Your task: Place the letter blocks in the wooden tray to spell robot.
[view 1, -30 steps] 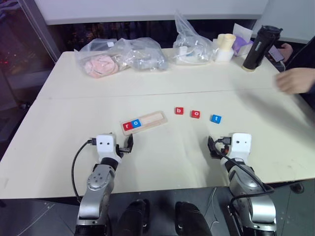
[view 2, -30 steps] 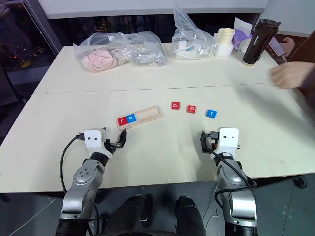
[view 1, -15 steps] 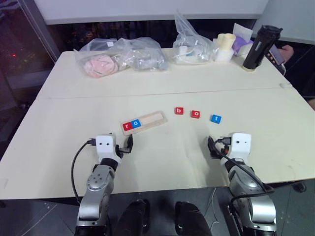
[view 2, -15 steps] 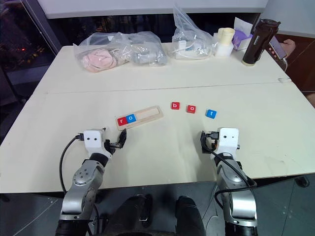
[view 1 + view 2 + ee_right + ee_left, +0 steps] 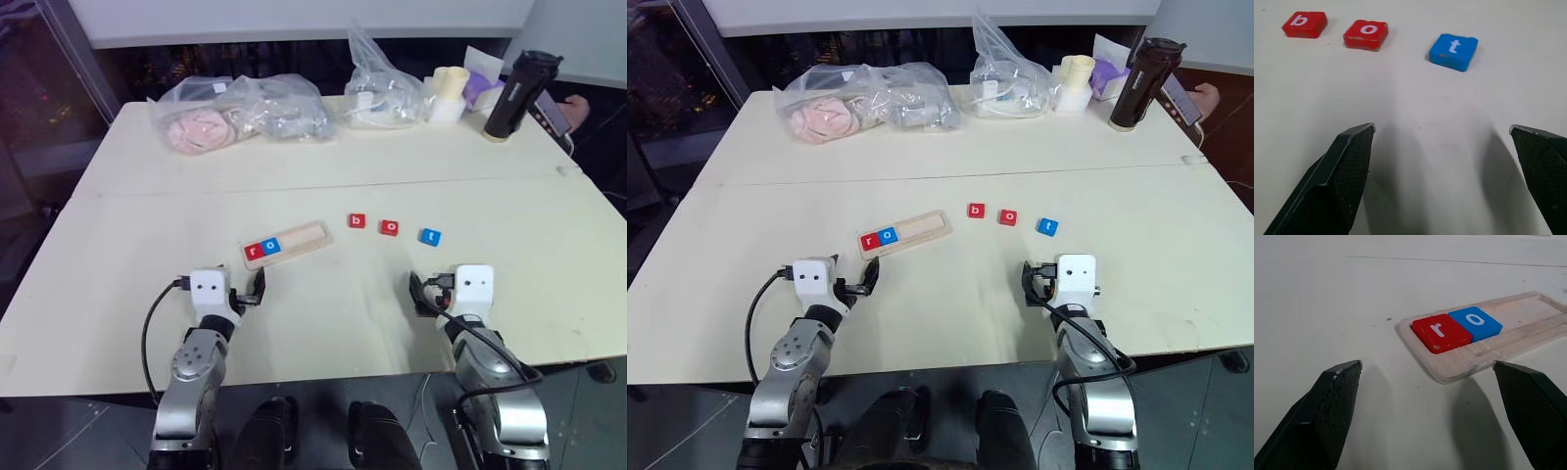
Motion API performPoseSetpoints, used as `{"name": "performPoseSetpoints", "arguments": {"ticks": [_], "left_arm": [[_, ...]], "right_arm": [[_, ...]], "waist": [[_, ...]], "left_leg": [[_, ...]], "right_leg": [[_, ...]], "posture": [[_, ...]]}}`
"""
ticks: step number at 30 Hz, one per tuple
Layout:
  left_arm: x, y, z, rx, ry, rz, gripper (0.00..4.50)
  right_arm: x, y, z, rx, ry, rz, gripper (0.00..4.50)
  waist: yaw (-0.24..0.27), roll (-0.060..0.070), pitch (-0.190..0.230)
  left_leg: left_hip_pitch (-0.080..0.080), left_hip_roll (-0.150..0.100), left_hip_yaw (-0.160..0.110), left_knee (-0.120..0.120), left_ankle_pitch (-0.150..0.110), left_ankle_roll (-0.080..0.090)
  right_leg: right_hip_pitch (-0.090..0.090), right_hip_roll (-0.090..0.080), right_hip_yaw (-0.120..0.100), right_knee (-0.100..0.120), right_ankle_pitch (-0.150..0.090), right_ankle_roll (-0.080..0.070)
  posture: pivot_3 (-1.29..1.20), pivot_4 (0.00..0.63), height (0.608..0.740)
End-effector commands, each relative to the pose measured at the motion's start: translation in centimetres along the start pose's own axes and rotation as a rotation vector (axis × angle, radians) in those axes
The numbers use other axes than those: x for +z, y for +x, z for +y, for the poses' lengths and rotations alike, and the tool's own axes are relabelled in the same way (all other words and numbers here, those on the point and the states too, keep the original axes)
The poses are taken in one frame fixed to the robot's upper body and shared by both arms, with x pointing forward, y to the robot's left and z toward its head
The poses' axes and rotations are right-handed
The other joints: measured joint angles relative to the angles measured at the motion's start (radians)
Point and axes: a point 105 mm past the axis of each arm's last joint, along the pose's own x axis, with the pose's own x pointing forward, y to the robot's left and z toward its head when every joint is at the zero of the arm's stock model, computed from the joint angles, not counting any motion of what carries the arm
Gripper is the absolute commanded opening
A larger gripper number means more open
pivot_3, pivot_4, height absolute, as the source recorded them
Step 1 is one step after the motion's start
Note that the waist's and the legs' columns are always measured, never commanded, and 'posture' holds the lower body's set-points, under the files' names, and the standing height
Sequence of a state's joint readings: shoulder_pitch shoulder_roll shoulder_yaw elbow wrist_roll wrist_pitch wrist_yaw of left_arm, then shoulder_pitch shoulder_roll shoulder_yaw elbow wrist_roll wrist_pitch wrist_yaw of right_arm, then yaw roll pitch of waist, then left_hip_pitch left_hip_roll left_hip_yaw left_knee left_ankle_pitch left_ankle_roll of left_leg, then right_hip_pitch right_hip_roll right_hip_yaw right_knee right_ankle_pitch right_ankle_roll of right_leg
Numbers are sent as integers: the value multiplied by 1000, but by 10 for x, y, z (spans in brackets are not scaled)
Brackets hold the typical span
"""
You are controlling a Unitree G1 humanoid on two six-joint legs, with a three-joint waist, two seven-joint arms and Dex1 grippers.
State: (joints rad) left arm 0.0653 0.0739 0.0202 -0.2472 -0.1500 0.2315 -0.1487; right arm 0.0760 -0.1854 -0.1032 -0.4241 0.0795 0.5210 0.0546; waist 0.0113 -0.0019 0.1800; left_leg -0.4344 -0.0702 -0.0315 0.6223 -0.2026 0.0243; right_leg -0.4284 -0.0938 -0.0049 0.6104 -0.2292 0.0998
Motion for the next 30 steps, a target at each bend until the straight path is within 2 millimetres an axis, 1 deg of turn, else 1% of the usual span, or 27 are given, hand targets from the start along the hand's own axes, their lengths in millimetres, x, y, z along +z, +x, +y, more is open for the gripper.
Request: {"name": "performPoseSetpoints", "arguments": {"ticks": [1,4,6,9,10,12,14,16,17,18,19,22,25,28,30], "left_arm": [[13,-2,1,-80,11,-24,4500],[34,-2,4,-226,39,-35,4500],[52,-3,5,-357,64,-39,4500],[68,-11,8,-602,134,39,4500],[72,-14,10,-659,158,51,4500],[81,-14,19,-767,164,105,4500],[82,-14,27,-862,240,149,4500],[78,-10,38,-946,314,212,4500],[77,-7,43,-964,340,220,4500],[76,0,50,-981,342,252,4500],[75,2,57,-992,341,271,4500],[72,16,67,-1025,385,304,4500],[68,29,63,-1075,413,320,4500],[67,37,60,-1099,434,318,4500],[62,44,58,-1098,457,320,4500]], "right_arm": [[11,-4,3,41,-65,-61,4472],[16,0,1,93,-99,-78,4472],[24,3,2,158,-130,-98,4472],[33,6,5,293,-131,-96,4472],[35,5,7,330,-136,-93,4472],[39,2,14,457,-166,-81,4472],[41,-3,18,562,-206,-70,4472],[51,-9,24,667,-222,-77,4472],[55,-11,25,700,-224,-82,4472],[61,-17,29,761,-234,-84,4472],[65,-23,32,802,-240,-84,4472],[74,-36,38,905,-288,-72,4472],[76,-44,38,974,-351,-32,4472],[81,-46,37,980,-390,-26,4472],[86,-46,38,983,-405,-38,4472]], "waist": [[0,0,0],[-1,0,1],[-2,-1,1],[-6,0,1],[-7,1,1],[-7,1,1],[-3,0,1],[-1,0,1],[1,0,1],[3,0,1],[3,0,2],[2,-1,2],[3,-1,2],[3,-2,2],[1,-2,3]], "left_leg": [[0,0,0,0,0,0],[0,0,0,0,0,0],[0,0,0,0,0,0],[0,0,0,1,0,0],[0,0,0,0,0,0],[0,0,0,-1,0,0],[0,0,0,-1,0,0],[0,0,1,-2,1,1],[0,0,1,-2,1,2],[0,0,1,-1,1,2],[0,0,1,-1,1,1],[-1,0,1,0,0,1],[-5,0,1,0,0,2],[-10,0,1,3,0,5],[-11,0,1,5,0,6]], "right_leg": [[0,0,0,0,0,0],[-1,0,0,0,1,-1],[-1,0,-1,0,2,-3],[-1,-1,-2,0,2,-3],[-1,-1,-2,0,2,-4],[-1,-1,-2,-1,2,-5],[-1,-1,-3,-1,2,-5],[-2,-1,-3,-1,2,-5],[-2,-1,-3,-1,2,-5],[-1,-2,-3,-1,2,-5],[-1,-2,-3,-1,2,-5],[-1,-3,-4,-1,2,-5],[-4,-4,-4,-2,3,-5],[-8,-4,-5,-1,3,-4],[-8,-4,-5,-1,3,-4]], "posture": [[0,150,738],[0,150,738],[0,150,738],[0,150,738],[0,150,738],[0,150,738],[0,150,738],[0,150,738],[0,150,738],[0,150,738],[0,150,738],[0,150,738],[0,150,738],[0,150,738],[0,150,738]]}}
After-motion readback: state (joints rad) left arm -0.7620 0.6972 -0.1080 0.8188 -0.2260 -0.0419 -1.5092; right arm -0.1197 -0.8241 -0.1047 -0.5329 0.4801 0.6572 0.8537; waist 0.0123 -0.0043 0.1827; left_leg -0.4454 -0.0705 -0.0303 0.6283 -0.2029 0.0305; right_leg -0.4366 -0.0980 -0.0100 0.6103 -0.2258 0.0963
